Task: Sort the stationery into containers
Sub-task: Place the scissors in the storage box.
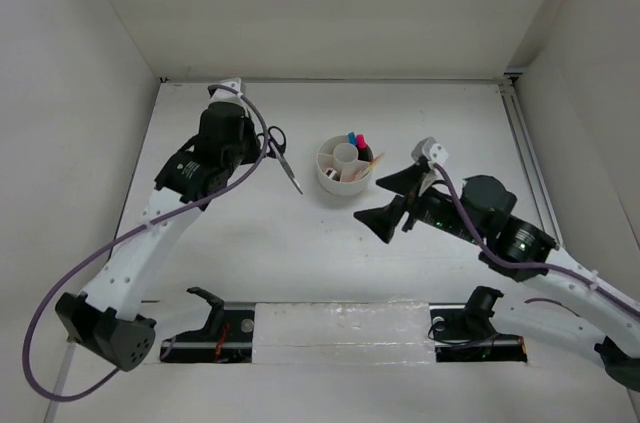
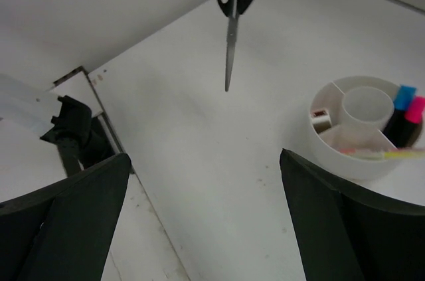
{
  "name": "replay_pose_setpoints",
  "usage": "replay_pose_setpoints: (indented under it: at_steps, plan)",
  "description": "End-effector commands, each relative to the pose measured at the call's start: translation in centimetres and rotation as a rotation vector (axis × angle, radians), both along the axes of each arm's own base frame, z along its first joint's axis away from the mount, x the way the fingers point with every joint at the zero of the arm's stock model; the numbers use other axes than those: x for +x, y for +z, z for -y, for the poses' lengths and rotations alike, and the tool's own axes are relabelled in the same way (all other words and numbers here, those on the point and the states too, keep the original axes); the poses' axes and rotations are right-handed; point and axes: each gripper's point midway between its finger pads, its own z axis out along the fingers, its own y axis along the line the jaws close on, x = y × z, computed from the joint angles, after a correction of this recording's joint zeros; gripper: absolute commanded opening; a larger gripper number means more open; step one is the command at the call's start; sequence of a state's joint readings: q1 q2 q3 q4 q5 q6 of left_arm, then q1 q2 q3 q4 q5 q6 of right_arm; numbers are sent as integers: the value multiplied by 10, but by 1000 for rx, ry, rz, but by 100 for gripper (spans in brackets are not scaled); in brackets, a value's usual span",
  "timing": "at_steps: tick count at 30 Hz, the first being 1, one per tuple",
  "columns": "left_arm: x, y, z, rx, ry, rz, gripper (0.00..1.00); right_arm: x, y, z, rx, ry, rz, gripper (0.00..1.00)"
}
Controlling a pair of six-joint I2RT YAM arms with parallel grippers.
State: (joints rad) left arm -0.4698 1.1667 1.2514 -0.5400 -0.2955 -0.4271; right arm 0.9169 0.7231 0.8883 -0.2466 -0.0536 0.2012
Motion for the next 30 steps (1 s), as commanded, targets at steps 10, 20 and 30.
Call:
replay_pose_setpoints:
  at_steps: [10, 20, 30]
  plan:
    - [-53, 79, 69, -119, -615, 319, 0, 67, 54, -102, 78, 67, 38, 100]
    - [-63, 79, 82, -151, -708, 336, 0, 90, 63, -138, 155, 123, -7, 98]
    - [-66, 76, 87, -157, -748, 338, 0, 98, 47, -156, 142, 180, -58, 15]
